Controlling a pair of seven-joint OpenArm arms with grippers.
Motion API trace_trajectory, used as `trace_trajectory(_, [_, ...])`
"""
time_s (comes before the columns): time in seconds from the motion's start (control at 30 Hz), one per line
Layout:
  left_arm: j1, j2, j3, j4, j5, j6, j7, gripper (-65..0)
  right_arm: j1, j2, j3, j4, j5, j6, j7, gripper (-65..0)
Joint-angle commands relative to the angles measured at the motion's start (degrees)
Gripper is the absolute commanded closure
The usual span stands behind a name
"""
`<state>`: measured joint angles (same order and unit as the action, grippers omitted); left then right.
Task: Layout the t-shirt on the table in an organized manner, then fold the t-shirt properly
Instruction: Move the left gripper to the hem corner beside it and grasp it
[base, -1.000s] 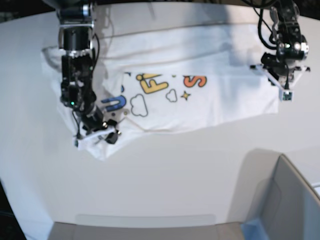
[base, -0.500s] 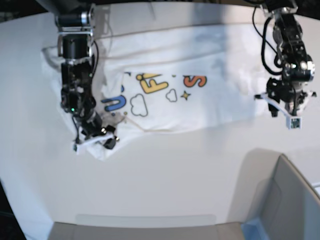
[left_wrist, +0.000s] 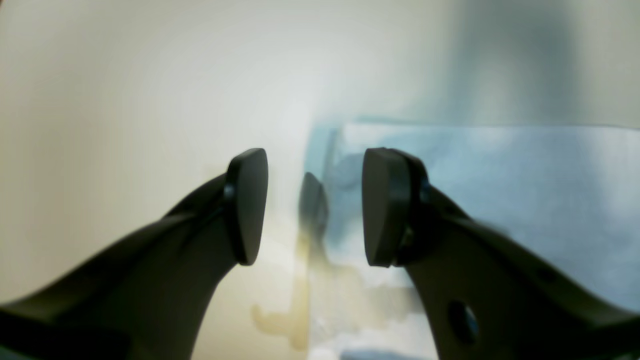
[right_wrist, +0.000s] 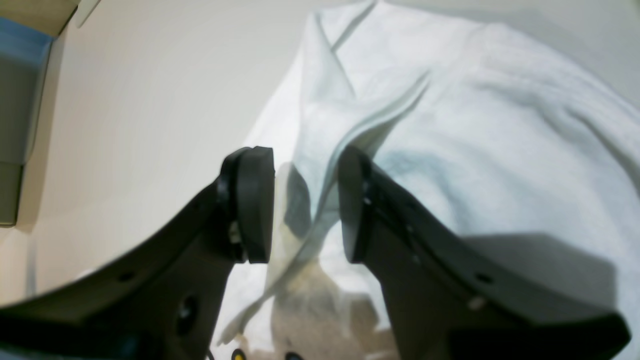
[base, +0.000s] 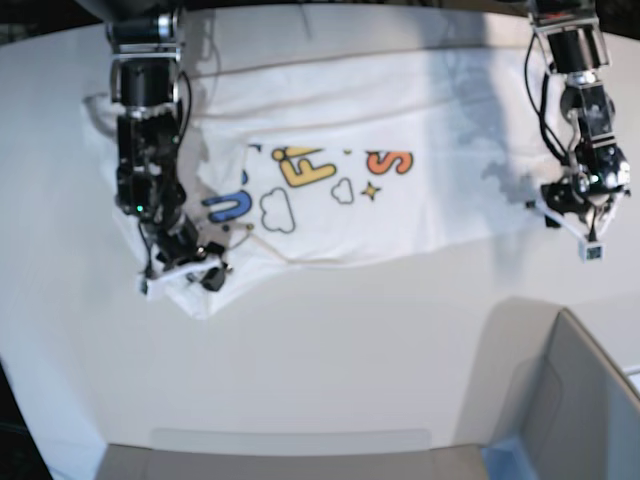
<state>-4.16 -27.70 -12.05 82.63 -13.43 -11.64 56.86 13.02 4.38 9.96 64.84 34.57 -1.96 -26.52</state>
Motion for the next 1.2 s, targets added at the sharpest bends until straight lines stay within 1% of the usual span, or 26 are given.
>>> trace_trajectory(0.0, [-1.07,-0.65,0.41,0.75,0.11,-0.01,-0.82,-30.6,0.83,0.41,0.29,0.88,0.20,0.24,0.55,-22.3])
trace_trajectory(0.1, [-1.42,-0.47,0.49,-1.36,0.11,-0.10,-0.99,-30.6,0.74,0.41,0.29,0.88,0.20,0.24,0.55,-22.3])
trace_trajectory(0.23, [-1.42,-0.65,0.58,-3.90,0.11,-0.27,-3.01,-30.6,0.92,0.41,-0.07,0.88,0.20,0.24,0.55,-22.3])
trace_trajectory(0.4, [-1.07,-0.65,0.58,-4.26,0.11,-0.45,-3.19,-30.5,1.45,0.41,-0.07,0.88,0.20,0.24,0.55,-22.3])
trace_trajectory(0.5, [-1.07,-0.47,0.58,-4.26,0.11,-0.54,-3.19,-27.3,2.59,0.41,-0.07,0.35,-0.06,0.42,0.55,-22.3])
trace_trajectory(0.6, [-1.15,-0.38,0.67,-4.34,0.11,-0.54,-3.19,-21.8,2.94,0.41,-0.24,0.35,-0.06,0.59,0.55,-21.9])
trace_trajectory(0.67, [-1.15,-0.38,0.67,-4.34,0.11,-0.54,-3.01,-17.7,3.56,0.41,-0.24,0.26,-0.15,0.59,0.55,-19.4])
trace_trajectory(0.77, [-1.33,-0.21,0.67,-6.28,0.11,-0.54,-3.01,-10.3,4.61,0.41,-0.24,-1.50,-0.15,0.59,0.55,-12.2])
trace_trajectory(0.83, [-1.33,-0.21,0.67,-7.77,0.11,-0.54,-3.28,-6.5,5.40,0.41,-0.24,-3.61,-0.15,0.59,0.72,-6.0])
trace_trajectory(0.9, [-1.42,-0.21,0.67,-8.12,0.11,-0.54,-3.28,-5.4,5.84,0.41,-0.24,-4.75,-0.15,0.59,0.90,-0.4])
trace_trajectory(0.97, [-1.42,-0.12,0.58,-8.12,0.11,-0.54,-3.45,-4.4,6.02,0.41,-0.24,-4.75,-0.15,0.59,0.90,0.0])
trace_trajectory(1.07, [-1.42,-0.30,0.49,-8.04,0.11,-0.54,-6.00,-0.1,6.11,0.41,-0.24,-4.40,-0.15,0.59,0.90,0.0])
trace_trajectory(1.17, [-1.42,-0.47,0.14,-7.69,0.11,-0.54,-6.79,0.0,5.84,0.41,-0.24,-3.17,-0.15,0.59,0.98,0.0])
